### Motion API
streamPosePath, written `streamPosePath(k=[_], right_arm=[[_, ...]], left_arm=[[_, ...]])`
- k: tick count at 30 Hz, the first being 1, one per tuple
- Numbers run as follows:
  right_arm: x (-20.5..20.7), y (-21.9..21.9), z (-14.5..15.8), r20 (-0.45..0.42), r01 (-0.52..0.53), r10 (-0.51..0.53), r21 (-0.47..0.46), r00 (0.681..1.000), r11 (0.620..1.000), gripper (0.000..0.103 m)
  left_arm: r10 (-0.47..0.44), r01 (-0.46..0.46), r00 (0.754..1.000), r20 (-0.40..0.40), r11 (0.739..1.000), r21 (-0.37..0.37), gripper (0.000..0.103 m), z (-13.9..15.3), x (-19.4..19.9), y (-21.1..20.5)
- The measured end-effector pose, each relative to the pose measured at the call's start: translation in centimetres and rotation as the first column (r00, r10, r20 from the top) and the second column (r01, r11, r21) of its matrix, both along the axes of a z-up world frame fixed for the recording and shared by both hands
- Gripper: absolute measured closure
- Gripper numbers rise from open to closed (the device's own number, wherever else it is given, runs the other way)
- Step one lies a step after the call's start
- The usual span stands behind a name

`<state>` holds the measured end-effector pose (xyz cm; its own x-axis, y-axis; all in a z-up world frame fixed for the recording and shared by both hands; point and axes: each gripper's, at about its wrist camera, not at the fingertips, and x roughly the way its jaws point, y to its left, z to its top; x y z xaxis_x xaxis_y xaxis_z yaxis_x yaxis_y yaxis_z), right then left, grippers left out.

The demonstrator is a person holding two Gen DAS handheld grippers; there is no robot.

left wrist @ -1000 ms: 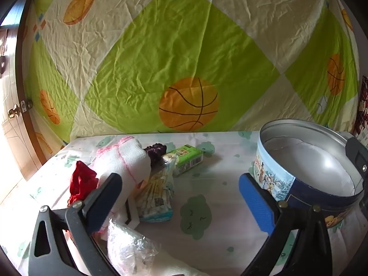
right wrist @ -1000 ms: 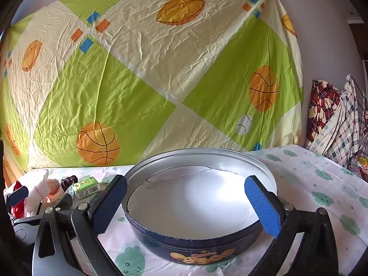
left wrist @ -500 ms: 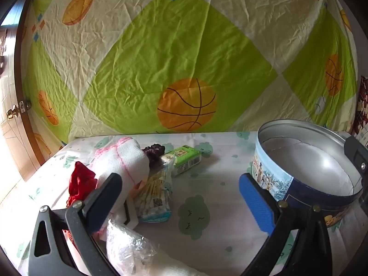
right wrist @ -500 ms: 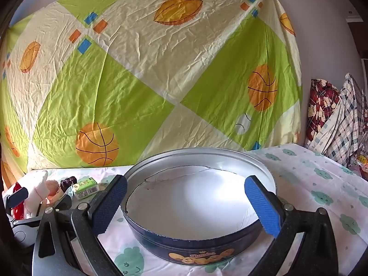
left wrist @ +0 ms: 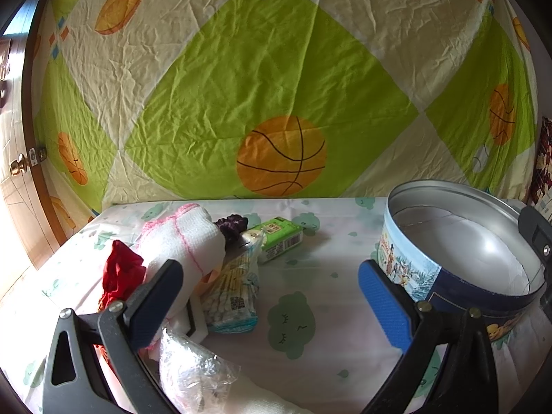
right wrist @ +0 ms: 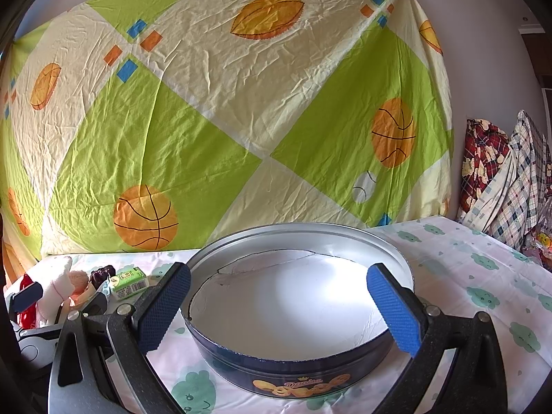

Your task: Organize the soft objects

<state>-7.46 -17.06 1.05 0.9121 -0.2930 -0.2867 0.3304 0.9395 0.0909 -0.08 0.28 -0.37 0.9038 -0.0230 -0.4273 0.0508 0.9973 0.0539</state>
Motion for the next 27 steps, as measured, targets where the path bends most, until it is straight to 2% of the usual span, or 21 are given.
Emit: streamPosePath(k=[27], right_arm=[[0.19,0.26,0.08,0.003,-0.030,0.030,0.000,1.000,1.000,0.000]], left_arm=[[-0.007,0.007,1.000,0.009,1.000,-0.006,0.000,0.27,-0.20,0.01]])
